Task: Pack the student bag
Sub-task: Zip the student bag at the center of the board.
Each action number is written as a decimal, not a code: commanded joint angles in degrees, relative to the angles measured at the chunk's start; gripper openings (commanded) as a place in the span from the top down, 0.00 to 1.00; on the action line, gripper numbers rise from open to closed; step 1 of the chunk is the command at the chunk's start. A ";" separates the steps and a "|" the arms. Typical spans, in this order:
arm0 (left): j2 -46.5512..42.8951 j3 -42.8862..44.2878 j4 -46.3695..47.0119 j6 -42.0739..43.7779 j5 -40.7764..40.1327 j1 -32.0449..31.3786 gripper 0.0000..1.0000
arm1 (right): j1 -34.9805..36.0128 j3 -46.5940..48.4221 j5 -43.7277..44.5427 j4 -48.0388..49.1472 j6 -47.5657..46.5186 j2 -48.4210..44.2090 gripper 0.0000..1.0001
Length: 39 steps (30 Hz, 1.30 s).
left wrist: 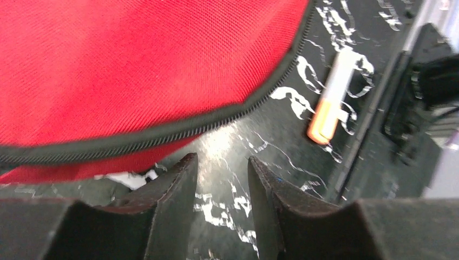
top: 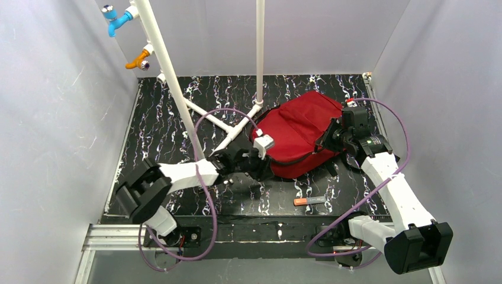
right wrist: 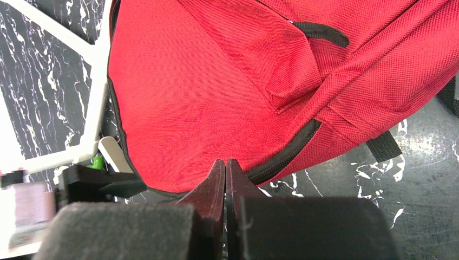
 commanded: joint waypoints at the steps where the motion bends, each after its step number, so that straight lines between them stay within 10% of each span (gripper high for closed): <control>1: 7.12 0.45 16.81 0.00 -14.75 -4.96 0.63 | -0.48 0.76 -0.76 2.92 0.54 -2.03 0.99; 17: 9.04 9.26 23.47 5.68 -17.56 -5.26 0.61 | -0.66 0.28 -1.45 2.36 0.52 -3.30 0.99; 21: 13.21 15.60 14.74 2.71 -15.94 -3.47 0.30 | -0.75 0.14 -1.56 2.25 0.57 -3.58 0.99; 27: 17.39 23.41 5.73 -7.40 1.60 1.05 0.22 | -0.88 0.46 -1.22 1.51 0.06 -4.17 0.99; 39: 16.48 19.40 1.86 -7.99 14.05 -0.83 0.36 | -1.10 -0.14 -2.63 2.00 0.18 -3.50 0.99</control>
